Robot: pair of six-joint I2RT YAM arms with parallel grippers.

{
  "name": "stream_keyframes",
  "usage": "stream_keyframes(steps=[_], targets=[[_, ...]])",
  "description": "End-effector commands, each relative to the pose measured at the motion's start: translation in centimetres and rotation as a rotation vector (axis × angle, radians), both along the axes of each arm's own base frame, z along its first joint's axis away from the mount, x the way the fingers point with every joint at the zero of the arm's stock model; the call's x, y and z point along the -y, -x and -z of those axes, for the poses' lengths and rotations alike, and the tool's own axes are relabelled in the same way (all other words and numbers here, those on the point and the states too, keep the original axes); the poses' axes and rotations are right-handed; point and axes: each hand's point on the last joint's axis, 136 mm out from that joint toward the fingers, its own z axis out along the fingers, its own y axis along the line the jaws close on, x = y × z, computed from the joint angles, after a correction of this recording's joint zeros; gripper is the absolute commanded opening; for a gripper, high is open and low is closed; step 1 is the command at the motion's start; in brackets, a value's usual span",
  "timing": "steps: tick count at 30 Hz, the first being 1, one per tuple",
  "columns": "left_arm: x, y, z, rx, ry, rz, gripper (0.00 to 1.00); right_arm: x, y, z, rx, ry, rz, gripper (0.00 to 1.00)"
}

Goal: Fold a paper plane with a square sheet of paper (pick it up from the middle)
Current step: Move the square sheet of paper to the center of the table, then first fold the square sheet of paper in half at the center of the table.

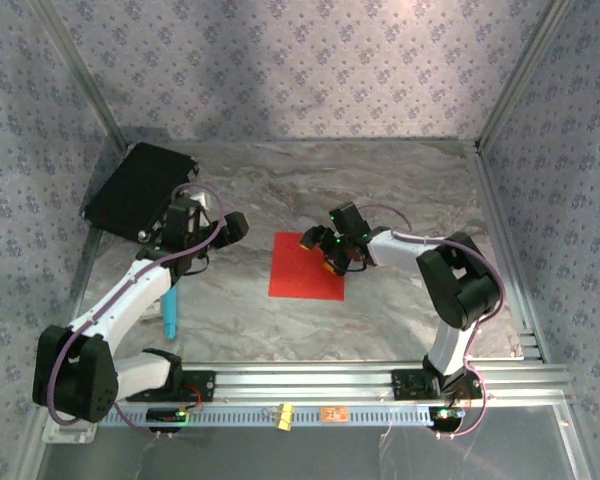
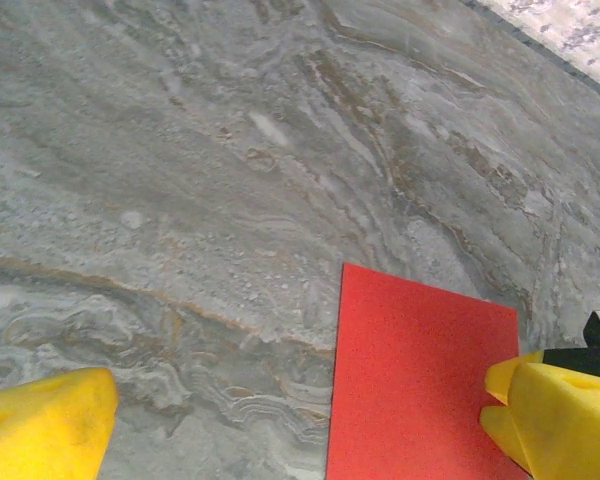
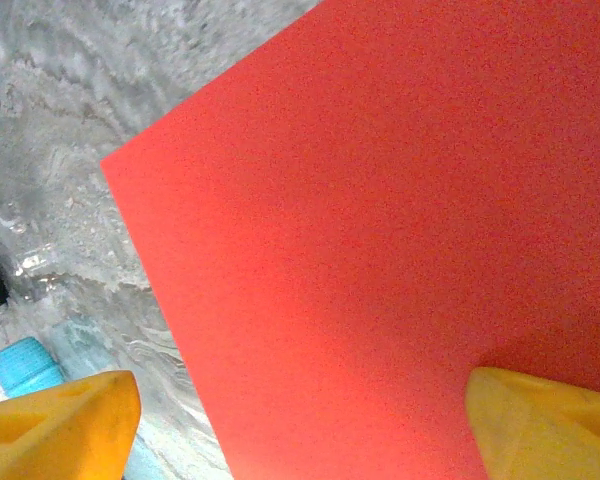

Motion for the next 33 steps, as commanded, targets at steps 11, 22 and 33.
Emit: stream_keyframes(steps=[11,22,33], targets=[[3.5,2.7,0.9,-0.153,0.017,0.201,1.0,6.2,-0.4,-5.4,0.182,0.113,0.048,0.93],[11.3,4.2,5.3,-0.324,-0.157,0.297,0.98,16.1,2.0,-4.7,0.188,0.19,0.19,0.96],[16.4,3.6,8.9,-0.498,-0.261,0.291,0.96,17.3,2.5,-5.2,0.217,0.22,0.138,0.98]])
